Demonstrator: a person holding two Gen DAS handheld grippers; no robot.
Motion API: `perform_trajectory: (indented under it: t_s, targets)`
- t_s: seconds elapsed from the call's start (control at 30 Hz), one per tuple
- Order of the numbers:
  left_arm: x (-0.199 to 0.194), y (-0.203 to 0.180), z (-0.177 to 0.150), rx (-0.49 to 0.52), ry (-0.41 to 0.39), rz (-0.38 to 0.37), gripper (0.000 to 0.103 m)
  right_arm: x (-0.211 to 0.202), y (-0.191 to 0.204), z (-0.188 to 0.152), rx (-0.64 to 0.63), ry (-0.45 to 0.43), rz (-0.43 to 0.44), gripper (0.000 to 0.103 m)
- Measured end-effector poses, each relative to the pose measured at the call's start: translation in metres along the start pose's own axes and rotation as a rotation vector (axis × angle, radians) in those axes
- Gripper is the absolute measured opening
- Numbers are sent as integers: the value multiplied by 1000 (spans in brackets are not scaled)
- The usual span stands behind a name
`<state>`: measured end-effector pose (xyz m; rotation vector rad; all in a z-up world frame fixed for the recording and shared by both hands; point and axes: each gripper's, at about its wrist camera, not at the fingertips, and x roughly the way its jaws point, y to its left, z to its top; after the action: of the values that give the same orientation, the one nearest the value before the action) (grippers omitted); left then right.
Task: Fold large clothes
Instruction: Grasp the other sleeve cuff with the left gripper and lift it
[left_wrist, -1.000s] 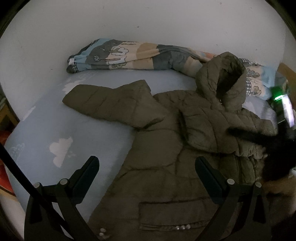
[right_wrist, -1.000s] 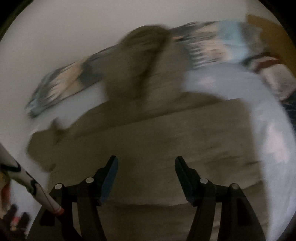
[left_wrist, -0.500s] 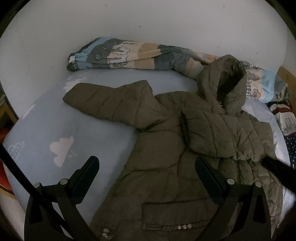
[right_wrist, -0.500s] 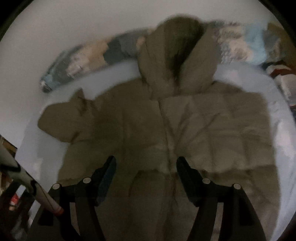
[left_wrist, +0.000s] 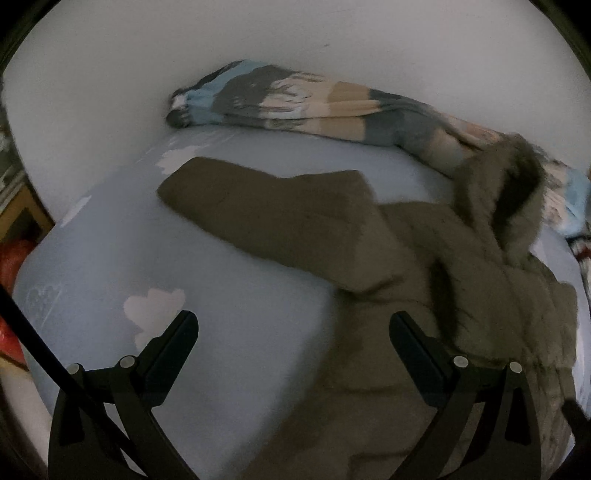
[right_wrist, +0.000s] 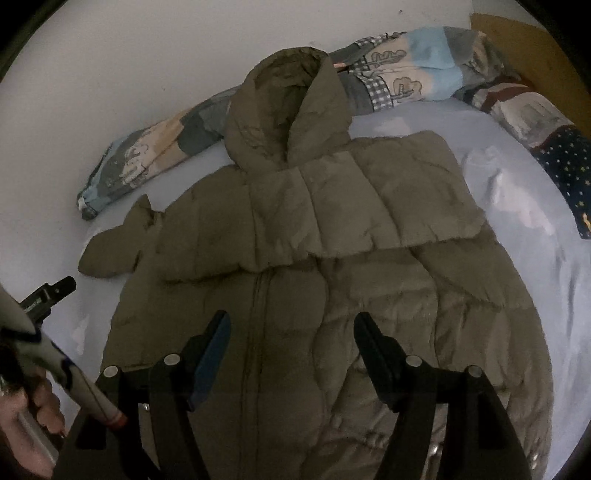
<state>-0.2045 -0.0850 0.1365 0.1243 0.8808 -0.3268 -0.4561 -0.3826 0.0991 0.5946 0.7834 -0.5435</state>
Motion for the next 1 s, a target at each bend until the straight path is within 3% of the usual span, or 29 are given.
perform_trajectory:
  t_s: [0.07, 0.13, 0.23, 0.37, 0.53, 0.6, 0.73, 0.83, 0.93, 1.0]
  targets:
    - [14, 16, 12, -48, 24, -8, 103, -1, -2, -5, 6, 9, 13, 74]
    - [29, 29, 24, -79, 57, 1, 103, -5, 2, 16, 28, 14, 29, 74]
    - [48, 58, 42, -170, 82, -26, 103, -18, -10, -10, 63, 25, 70, 74]
    - [75, 100, 65, -302, 131, -62, 103, -5, -9, -35, 77, 16, 75, 74]
    - [106, 159, 96, -411, 124, -74, 101, 2, -4, -26, 82, 20, 103, 74]
    - [122, 174, 105, -445, 133, -100, 96, 2, -1, -26, 84, 14, 112, 74]
    - [165, 206, 118, -573, 158, -150, 72, -1, 3, -23, 60, -1, 97, 74]
    - [189, 223, 119, -655, 149, -175, 67, 1, 3, -23, 61, 2, 95, 74]
    - [210, 234, 118, -697, 145, -200, 52, 6, 7, -24, 52, 6, 88, 74]
    - [218, 240, 116, -739, 139, -239, 52, 9, 10, -24, 42, 9, 85, 74]
